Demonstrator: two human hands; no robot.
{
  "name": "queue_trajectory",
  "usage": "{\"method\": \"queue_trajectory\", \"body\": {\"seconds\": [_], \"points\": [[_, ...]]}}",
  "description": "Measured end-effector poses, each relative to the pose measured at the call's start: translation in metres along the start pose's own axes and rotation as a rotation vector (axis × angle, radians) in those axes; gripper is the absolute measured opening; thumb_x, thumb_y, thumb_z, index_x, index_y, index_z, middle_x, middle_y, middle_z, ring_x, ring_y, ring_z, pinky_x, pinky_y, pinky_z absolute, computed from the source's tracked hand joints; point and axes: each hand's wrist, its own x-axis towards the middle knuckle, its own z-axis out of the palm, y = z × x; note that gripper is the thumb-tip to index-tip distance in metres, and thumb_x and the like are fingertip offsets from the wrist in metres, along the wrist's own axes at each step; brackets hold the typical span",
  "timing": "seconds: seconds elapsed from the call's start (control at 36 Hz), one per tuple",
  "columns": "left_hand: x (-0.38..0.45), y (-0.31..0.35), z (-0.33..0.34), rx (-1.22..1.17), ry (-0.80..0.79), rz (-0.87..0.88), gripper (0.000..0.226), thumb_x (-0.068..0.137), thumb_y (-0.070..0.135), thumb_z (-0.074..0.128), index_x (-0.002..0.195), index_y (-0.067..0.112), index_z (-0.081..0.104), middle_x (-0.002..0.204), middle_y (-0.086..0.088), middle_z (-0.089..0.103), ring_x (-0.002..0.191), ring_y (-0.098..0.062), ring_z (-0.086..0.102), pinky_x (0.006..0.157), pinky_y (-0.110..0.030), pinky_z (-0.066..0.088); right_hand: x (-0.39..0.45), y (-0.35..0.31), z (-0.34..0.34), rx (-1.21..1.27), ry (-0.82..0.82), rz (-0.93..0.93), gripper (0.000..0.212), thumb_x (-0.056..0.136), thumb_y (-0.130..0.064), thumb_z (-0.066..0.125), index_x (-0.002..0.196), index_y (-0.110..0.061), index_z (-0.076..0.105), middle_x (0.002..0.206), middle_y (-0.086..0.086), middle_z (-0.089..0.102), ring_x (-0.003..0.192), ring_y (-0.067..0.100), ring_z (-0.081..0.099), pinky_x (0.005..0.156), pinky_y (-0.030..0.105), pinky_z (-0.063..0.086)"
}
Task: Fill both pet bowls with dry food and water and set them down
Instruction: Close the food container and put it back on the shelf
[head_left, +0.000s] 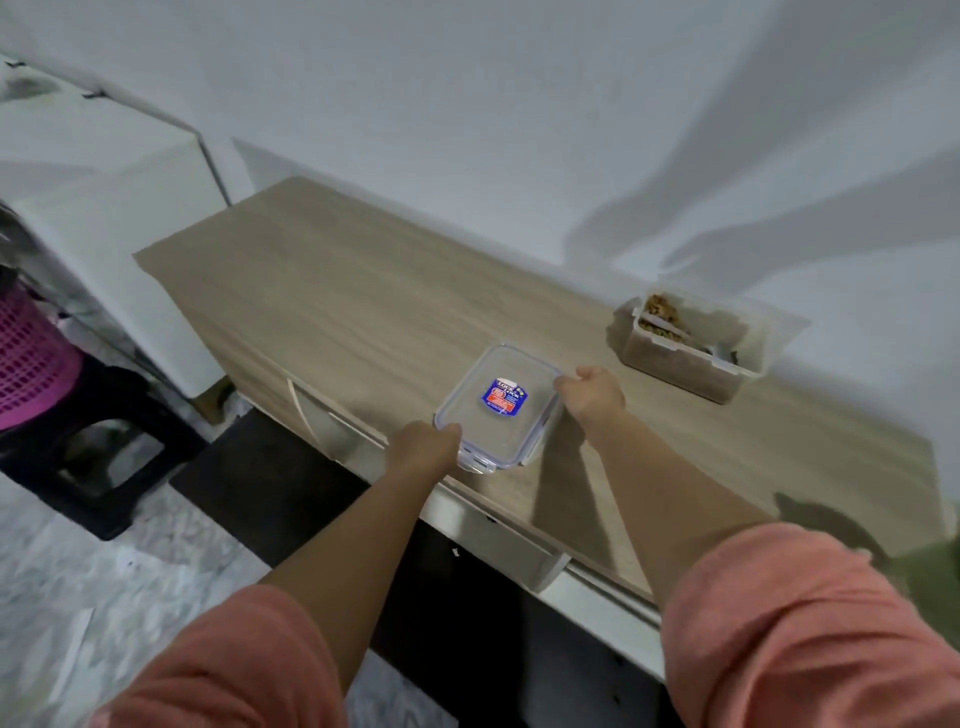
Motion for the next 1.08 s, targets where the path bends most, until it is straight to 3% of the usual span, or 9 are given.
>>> {"method": "queue_trajectory", "body": {"seconds": [0.28,0.47,0.53,0.61,0.67,0.78,0.83,0.94,1.08], "points": [[0.035,0.019,-0.009,-0.037,-0.067,0.018,0.046,0.090,0.034,0.053,0.120,0.001,0.060,0.119,-0.016,0.064,0.108,-0.032,0.061,0.090,-0.034,0.050,0.029,-0.003,0.018,0.093,0.047,0.105,0.054,0.089,-0.030,0.061,0.137,-0.008,0.048,0.138,0.011,0.052,0.127,0.029,0.049,0.108,0.032,0.038],[0.065,0.057,-0.028,0.015,-0.142,0.271,0.039,0.089,0.028,0.050,0.127,0.018,0.047,0.125,-0.009,0.057,0.110,-0.032,0.058,0.096,-0.036,0.047,0.021,0.005,-0.013,0.225,0.168,0.189,0.015,0.056,-0.016,0.069,0.065,-0.005,0.069,0.067,0.016,0.062,0.058,0.028,0.057,0.058,0.035,0.049],[0.063,0.070,-0.034,-0.010,-0.237,0.284,0.036,0.084,0.026,0.048,0.120,0.032,0.048,0.116,-0.003,0.061,0.092,-0.029,0.066,0.082,-0.038,0.056,0.021,0.011,-0.020,0.266,0.194,0.198,0.014,0.069,-0.019,0.070,0.074,-0.007,0.066,0.075,0.016,0.060,0.058,0.024,0.052,0.053,0.030,0.043],[0.063,0.099,-0.034,-0.069,-0.370,0.330,0.039,0.073,0.024,0.049,0.104,0.048,0.046,0.105,-0.002,0.063,0.083,-0.033,0.071,0.067,-0.053,0.060,0.026,0.021,-0.039,0.338,0.313,0.209,0.022,0.081,-0.025,0.066,0.064,-0.016,0.056,0.091,0.019,0.064,0.083,0.031,0.062,0.080,0.042,0.054],[0.064,0.122,-0.025,-0.074,-0.403,0.424,0.048,0.078,0.017,0.056,0.118,0.042,0.047,0.113,-0.004,0.064,0.095,-0.030,0.066,0.077,-0.043,0.059,0.018,0.019,-0.056,0.378,0.388,0.233,0.027,0.083,-0.025,0.066,0.061,-0.019,0.051,0.090,0.016,0.062,0.086,0.030,0.059,0.088,0.046,0.052],[0.049,0.163,-0.016,-0.049,-0.366,0.511,0.068,0.084,0.019,0.068,0.145,0.021,0.038,0.132,-0.006,0.059,0.117,-0.026,0.060,0.098,-0.031,0.048,0.002,0.014,-0.088,0.547,0.504,0.248,0.027,0.086,-0.017,0.066,0.065,-0.016,0.049,0.087,0.015,0.058,0.083,0.028,0.056,0.060,0.035,0.052],[0.045,0.181,-0.008,-0.081,-0.335,0.495,0.064,0.086,0.026,0.069,0.142,0.012,0.043,0.141,-0.006,0.053,0.127,-0.024,0.053,0.101,-0.029,0.041,0.005,0.016,-0.102,0.583,0.553,0.258,0.026,0.085,-0.017,0.067,0.067,-0.016,0.048,0.094,0.017,0.058,0.084,0.028,0.056,0.054,0.030,0.049],[0.042,0.211,0.013,-0.142,-0.291,0.535,0.022,0.088,0.029,0.067,0.098,0.010,0.069,0.106,-0.017,0.068,0.103,-0.026,0.063,0.086,-0.029,0.046,0.021,0.018,-0.127,0.615,0.605,0.276,0.028,0.084,-0.019,0.067,0.066,-0.014,0.047,0.094,0.017,0.057,0.080,0.028,0.055,0.051,0.029,0.046],[0.050,0.244,0.039,-0.191,-0.252,0.511,0.045,0.090,0.026,0.063,0.130,0.008,0.059,0.136,-0.007,0.058,0.128,-0.025,0.052,0.106,-0.028,0.038,0.056,0.025,-0.144,0.578,0.602,0.295,0.026,0.084,-0.024,0.067,0.069,-0.009,0.051,0.088,0.019,0.059,0.070,0.029,0.057,0.070,0.042,0.057]]}}
